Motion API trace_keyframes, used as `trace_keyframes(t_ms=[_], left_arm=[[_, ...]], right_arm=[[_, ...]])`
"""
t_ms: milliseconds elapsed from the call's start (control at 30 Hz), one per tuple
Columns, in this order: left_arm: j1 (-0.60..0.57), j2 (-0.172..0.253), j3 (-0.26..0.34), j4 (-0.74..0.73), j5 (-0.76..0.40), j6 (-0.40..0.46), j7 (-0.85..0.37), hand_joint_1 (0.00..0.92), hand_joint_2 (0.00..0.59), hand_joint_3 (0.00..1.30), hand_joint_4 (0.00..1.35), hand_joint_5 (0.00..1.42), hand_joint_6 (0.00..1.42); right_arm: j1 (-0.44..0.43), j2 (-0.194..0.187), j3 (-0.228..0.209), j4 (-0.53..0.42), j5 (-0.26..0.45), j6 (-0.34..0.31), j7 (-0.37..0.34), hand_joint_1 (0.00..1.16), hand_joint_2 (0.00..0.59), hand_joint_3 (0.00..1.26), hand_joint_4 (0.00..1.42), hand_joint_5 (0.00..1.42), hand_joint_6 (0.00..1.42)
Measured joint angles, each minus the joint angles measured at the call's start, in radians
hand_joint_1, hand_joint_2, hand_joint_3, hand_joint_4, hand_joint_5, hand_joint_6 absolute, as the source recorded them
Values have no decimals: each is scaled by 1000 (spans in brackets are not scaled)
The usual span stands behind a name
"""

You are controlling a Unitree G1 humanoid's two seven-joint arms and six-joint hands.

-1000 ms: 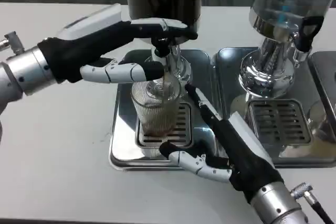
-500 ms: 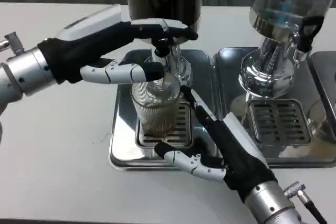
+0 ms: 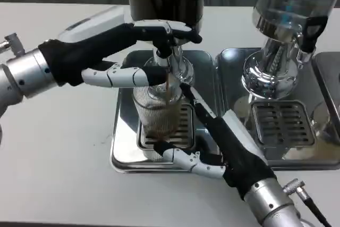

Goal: Grasp the cup under the faucet to collect the drink, then remove the cup.

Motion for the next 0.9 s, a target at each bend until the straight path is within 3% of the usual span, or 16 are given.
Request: trace_keyframes(t_ms=[900], left_arm=[[3, 1, 0, -6, 0, 0, 3, 0, 160, 246, 171, 173, 122]], right_arm=[[-51, 26, 1, 79, 9, -29, -28, 532, 149, 0, 0, 0, 5]])
